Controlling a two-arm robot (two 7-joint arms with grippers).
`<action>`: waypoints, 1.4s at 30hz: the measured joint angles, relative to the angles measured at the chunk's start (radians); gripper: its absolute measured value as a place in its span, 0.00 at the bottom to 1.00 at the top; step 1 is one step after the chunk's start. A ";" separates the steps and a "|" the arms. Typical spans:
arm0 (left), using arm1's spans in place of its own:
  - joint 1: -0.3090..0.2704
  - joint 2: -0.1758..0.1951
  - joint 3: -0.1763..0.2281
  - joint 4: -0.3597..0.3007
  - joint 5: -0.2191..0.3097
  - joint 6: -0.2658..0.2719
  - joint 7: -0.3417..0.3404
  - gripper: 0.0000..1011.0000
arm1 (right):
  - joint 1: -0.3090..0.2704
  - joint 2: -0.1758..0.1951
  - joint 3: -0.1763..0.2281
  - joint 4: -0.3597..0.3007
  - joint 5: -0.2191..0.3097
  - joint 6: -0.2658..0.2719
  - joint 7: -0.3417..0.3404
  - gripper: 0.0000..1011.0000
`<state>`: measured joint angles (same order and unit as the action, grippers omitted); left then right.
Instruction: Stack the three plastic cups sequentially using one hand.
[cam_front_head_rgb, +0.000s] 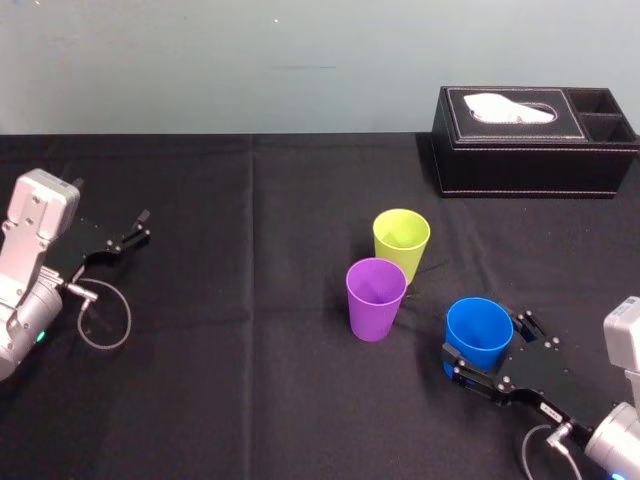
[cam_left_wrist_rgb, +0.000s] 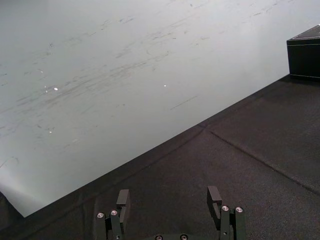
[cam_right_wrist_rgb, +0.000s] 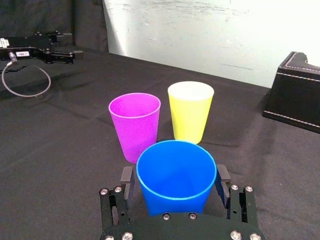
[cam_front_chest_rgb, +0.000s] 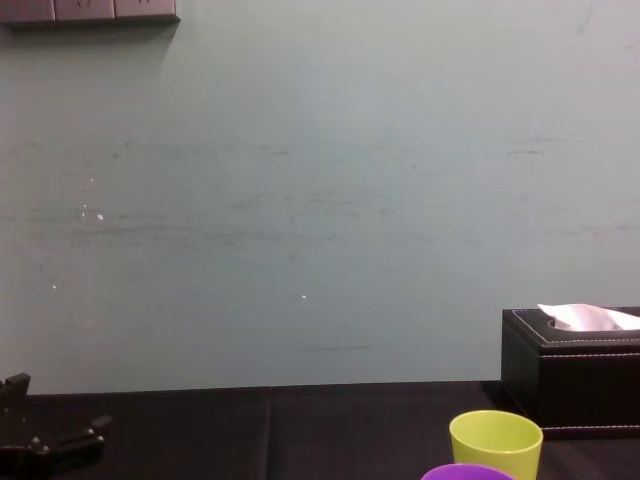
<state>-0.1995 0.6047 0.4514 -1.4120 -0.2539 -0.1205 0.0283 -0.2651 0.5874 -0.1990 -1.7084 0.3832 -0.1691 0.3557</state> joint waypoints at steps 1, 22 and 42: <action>0.000 0.000 0.000 0.000 0.000 0.000 0.000 1.00 | 0.003 -0.003 0.000 0.002 -0.002 0.000 0.001 0.99; 0.000 0.000 0.000 0.000 0.000 0.000 0.000 1.00 | 0.021 -0.034 0.000 0.025 -0.031 0.009 0.000 0.94; 0.000 0.000 0.000 0.000 0.000 0.000 0.000 1.00 | 0.021 -0.036 0.011 0.015 -0.039 0.017 -0.005 0.72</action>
<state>-0.1995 0.6047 0.4514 -1.4120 -0.2539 -0.1205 0.0283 -0.2446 0.5516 -0.1875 -1.6937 0.3447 -0.1522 0.3507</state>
